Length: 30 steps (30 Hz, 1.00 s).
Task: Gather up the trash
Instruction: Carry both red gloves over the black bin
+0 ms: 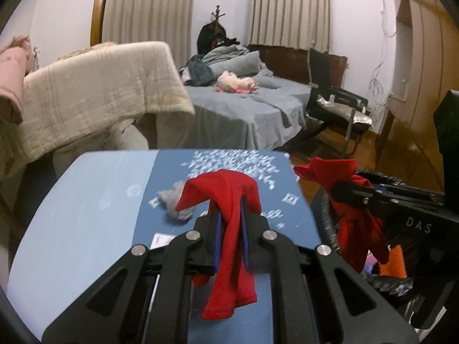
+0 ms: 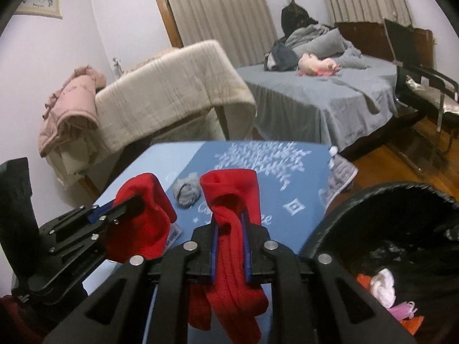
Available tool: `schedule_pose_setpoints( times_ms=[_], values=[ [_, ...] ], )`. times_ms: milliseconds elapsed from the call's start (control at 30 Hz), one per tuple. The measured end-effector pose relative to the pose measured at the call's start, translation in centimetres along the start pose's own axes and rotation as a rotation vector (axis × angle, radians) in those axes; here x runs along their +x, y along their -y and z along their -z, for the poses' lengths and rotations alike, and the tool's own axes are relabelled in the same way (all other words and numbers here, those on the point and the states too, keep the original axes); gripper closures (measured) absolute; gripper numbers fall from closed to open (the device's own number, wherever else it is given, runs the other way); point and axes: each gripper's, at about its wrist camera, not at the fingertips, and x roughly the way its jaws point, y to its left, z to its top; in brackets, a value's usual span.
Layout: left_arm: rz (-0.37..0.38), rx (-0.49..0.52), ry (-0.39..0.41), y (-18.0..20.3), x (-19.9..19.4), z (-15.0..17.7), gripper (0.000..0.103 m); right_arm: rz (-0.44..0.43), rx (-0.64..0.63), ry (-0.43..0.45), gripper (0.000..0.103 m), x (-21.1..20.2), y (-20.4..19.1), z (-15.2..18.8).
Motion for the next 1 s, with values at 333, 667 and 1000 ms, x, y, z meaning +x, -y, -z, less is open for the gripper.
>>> schedule_pose_setpoints(
  times_ms=[333, 667, 1000],
  values=[
    [0.094, 0.038, 0.049, 5.2, -1.0, -2.1, 0.092, 0.102, -0.007, 0.089, 0.090, -5.1, 2.5, -0.9],
    [0.210, 0.085, 0.051, 11.0, -0.5, -2.8, 0.092, 0.205, 0.045, 0.135, 0.090, -9.3, 6.9, -0.2],
    [0.312, 0.129, 0.025, 16.1, 1.1, -2.5, 0.092, 0.303, 0.100, 0.145, 0.090, -12.2, 11.4, 1.2]
  ],
)
